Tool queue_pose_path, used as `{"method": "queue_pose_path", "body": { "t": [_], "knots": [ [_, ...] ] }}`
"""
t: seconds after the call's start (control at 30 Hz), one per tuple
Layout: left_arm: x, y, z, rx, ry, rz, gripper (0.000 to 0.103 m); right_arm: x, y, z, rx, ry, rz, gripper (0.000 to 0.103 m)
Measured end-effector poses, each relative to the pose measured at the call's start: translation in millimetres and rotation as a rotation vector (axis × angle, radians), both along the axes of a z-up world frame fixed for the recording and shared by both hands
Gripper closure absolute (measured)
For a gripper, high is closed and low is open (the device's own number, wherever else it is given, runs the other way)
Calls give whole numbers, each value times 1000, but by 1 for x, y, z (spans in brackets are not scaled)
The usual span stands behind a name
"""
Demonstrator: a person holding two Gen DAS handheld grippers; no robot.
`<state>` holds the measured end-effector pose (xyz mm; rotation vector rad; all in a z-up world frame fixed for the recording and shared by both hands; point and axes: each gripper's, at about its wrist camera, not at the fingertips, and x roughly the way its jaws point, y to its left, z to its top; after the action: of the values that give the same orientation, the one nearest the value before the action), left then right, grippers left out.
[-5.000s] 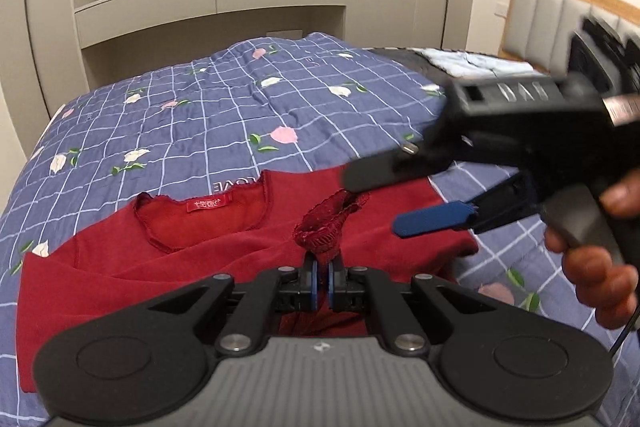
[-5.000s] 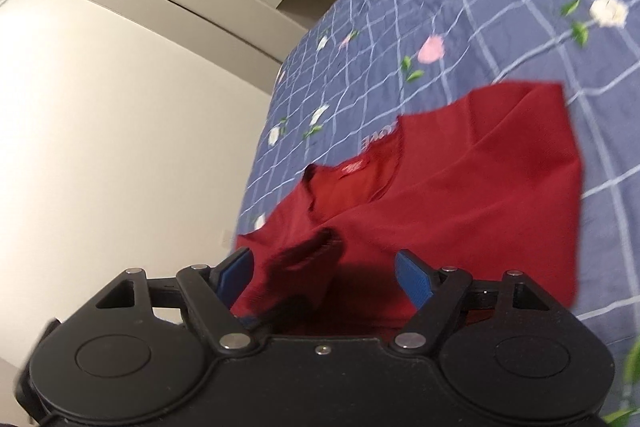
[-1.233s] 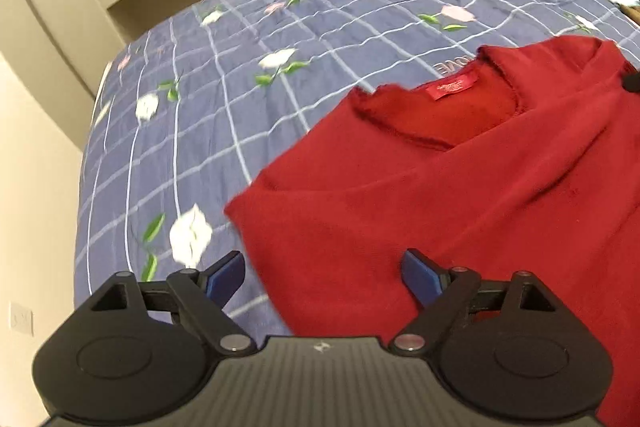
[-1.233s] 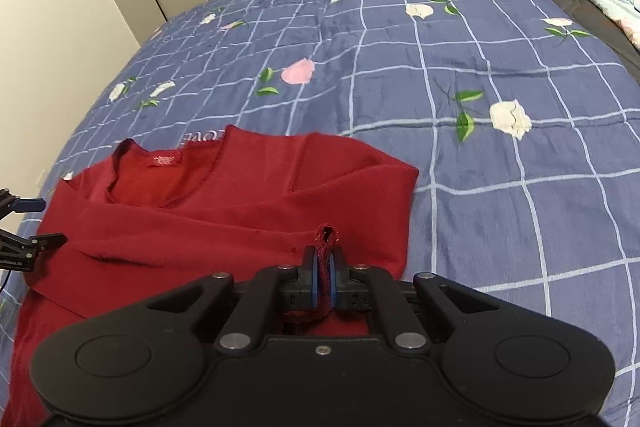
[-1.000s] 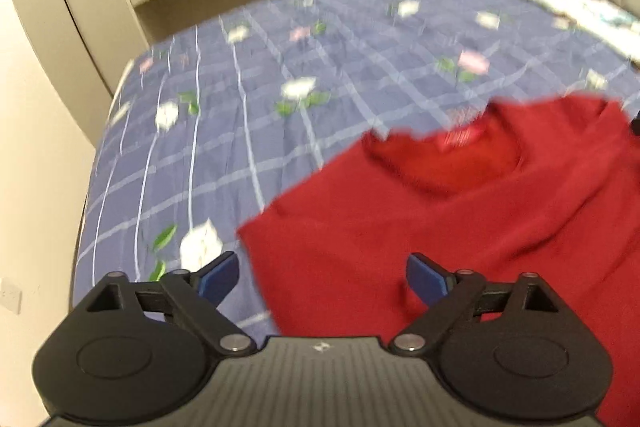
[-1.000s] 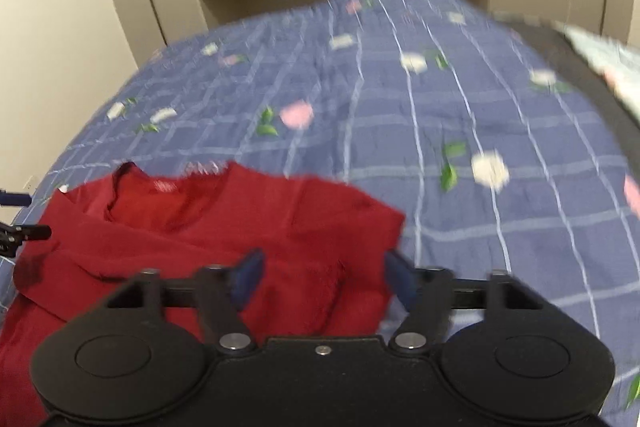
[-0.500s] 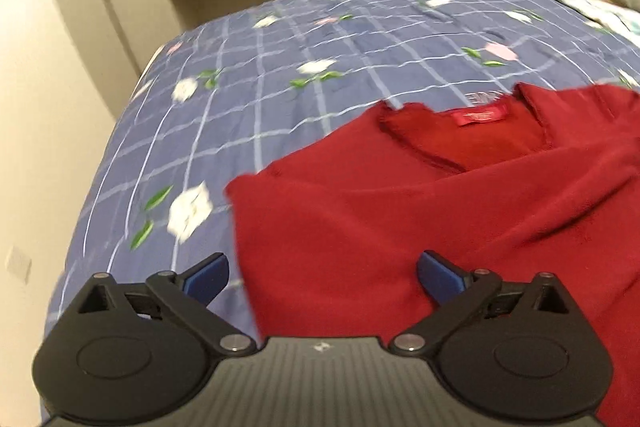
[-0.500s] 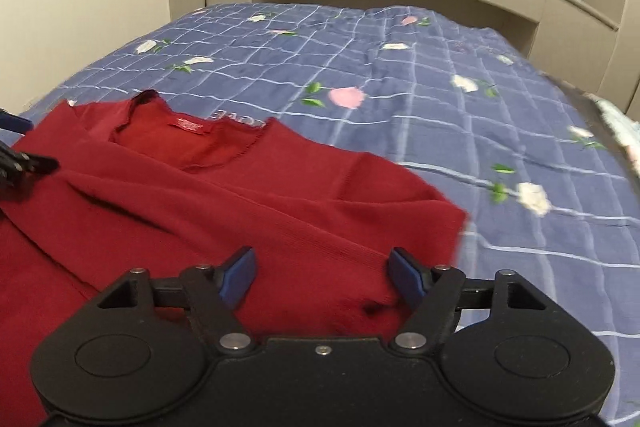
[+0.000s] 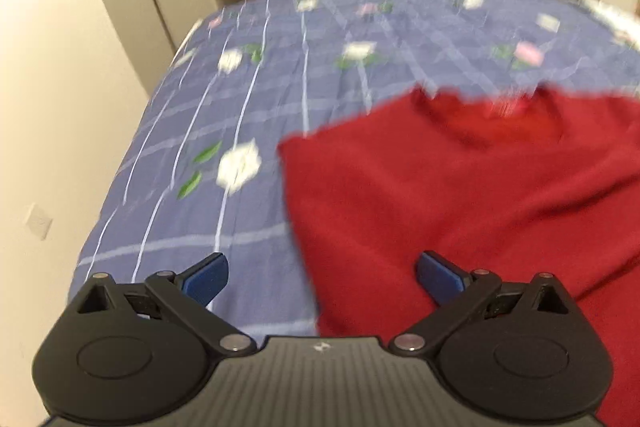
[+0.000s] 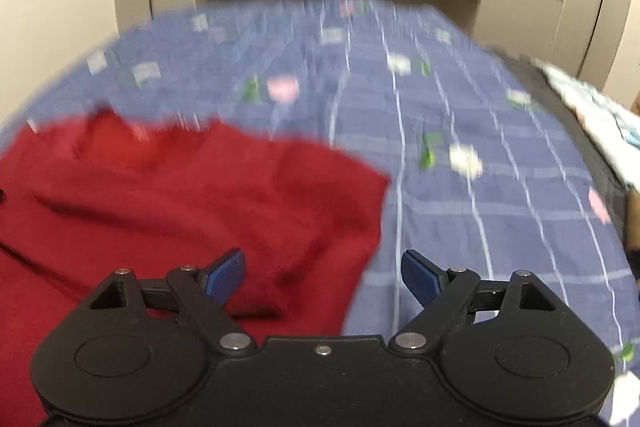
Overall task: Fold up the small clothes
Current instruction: 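Open the right tool and move both tools to the sweater hem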
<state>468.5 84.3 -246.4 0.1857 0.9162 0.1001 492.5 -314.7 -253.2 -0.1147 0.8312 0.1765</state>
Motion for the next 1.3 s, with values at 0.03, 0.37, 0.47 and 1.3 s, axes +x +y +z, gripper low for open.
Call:
{"method": "queue_pose_path", "body": {
  "t": [0.03,0.37,0.47,1.3],
  "knots": [
    [-3,2,0,-15,-11,6,0,0,-4,-3,26,4,-9,15],
    [-36,16,15,-92,50,183,1,-40,-9,30,50,-29,-16,8],
    [-51,24,12,-115,85,256,1,-62,-12,40,83,-23,-29,7],
    [-242,-37,50,-301,150,440,1,-208,-1,63,221,118,17,1]
  ]
}}
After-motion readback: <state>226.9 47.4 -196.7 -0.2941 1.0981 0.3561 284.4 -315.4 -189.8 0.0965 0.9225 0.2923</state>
